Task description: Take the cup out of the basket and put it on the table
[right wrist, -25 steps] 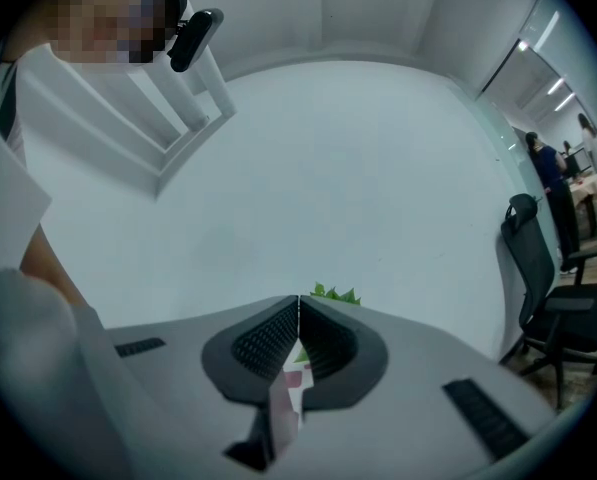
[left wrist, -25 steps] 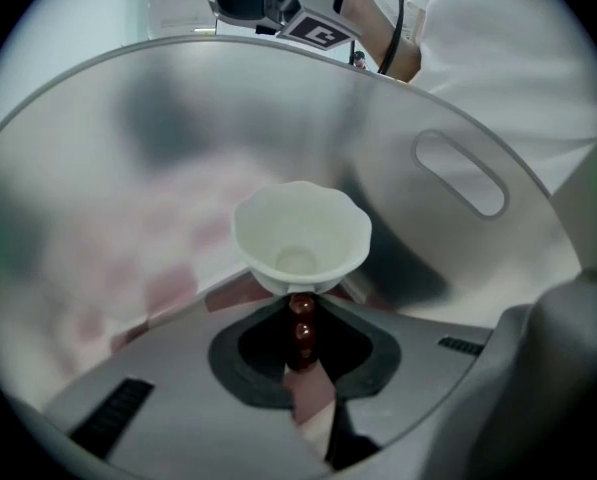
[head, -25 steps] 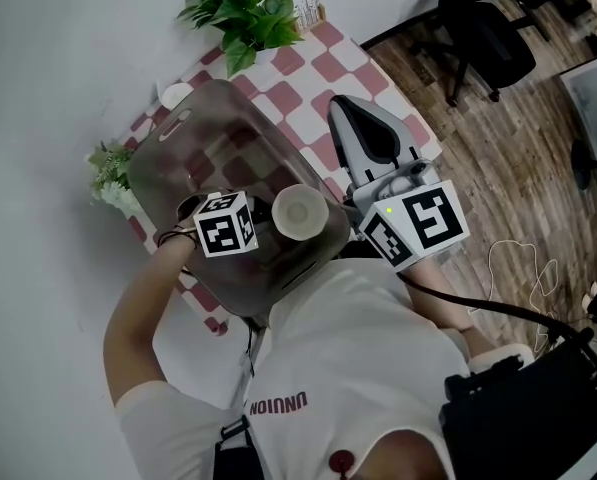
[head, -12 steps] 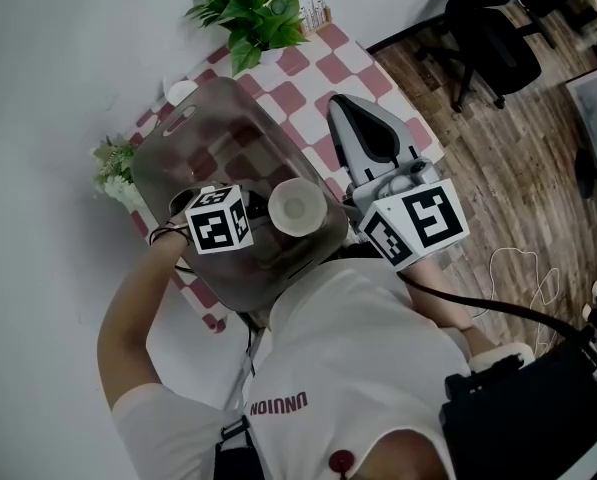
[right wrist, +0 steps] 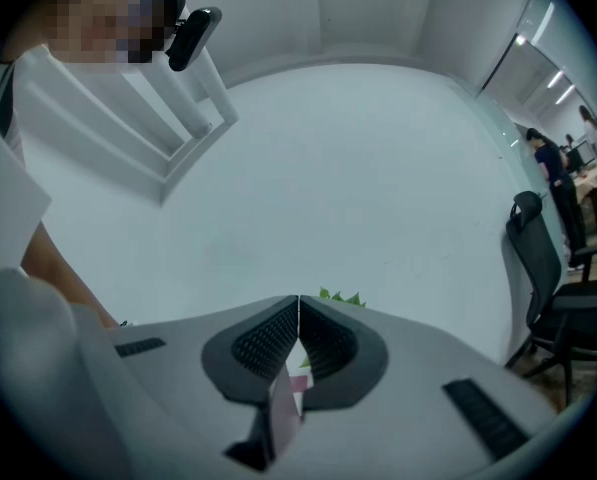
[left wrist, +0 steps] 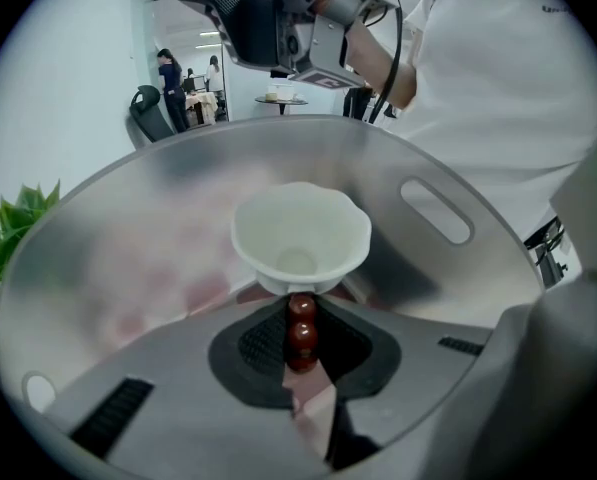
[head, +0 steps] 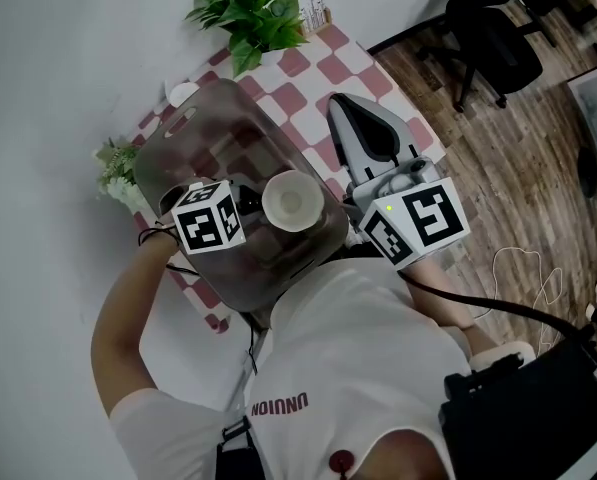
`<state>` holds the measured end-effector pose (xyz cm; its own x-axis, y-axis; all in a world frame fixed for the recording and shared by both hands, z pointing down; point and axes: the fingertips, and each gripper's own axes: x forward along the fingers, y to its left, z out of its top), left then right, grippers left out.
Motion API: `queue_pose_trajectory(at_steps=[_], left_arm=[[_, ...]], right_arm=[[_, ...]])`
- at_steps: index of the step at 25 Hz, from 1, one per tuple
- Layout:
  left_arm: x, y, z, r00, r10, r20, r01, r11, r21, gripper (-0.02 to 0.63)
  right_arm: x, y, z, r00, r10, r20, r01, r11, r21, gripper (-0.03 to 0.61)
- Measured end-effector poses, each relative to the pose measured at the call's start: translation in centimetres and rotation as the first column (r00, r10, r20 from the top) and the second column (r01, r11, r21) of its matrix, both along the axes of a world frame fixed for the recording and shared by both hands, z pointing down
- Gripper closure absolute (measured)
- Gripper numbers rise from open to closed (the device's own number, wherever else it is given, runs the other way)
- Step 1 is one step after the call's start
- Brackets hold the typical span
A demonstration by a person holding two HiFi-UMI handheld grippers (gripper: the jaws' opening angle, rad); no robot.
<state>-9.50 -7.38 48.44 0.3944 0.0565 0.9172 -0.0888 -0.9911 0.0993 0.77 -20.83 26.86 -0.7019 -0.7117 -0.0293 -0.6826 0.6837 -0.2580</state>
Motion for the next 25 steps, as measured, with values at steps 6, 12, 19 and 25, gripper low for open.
queue_pose_trajectory(at_steps=[6, 12, 19, 25], left_arm=[[-0.3, -0.4, -1.2, 1.000, -0.012, -0.006, 0.012, 1.000, 0.022, 0.568], [-0.3, -0.5, -2.2, 1.000, -0.019, -0.014, 0.020, 0.999, 0.029, 0.568], [-0.9, -0.7, -3.4, 0.998, -0.051, -0.023, 0.052, 0.998, 0.046, 0.568], [-1.7, -0.9, -4.4, 0.996, -0.087, -0.027, 0.088, 0.994, 0.064, 0.568]], right_arm=[[0.1, 0.1, 0.1, 1.000, 0.004, 0.003, -0.004, 1.000, -0.007, 0.560], [0.2, 0.0, 0.0, 1.000, 0.009, 0.008, -0.009, 1.000, -0.003, 0.560], [0.4, 0.1, 0.1, 1.000, 0.008, 0.014, -0.008, 1.000, -0.002, 0.560], [0.3, 0.1, 0.0, 1.000, -0.002, 0.017, 0.002, 1.000, 0.001, 0.560]])
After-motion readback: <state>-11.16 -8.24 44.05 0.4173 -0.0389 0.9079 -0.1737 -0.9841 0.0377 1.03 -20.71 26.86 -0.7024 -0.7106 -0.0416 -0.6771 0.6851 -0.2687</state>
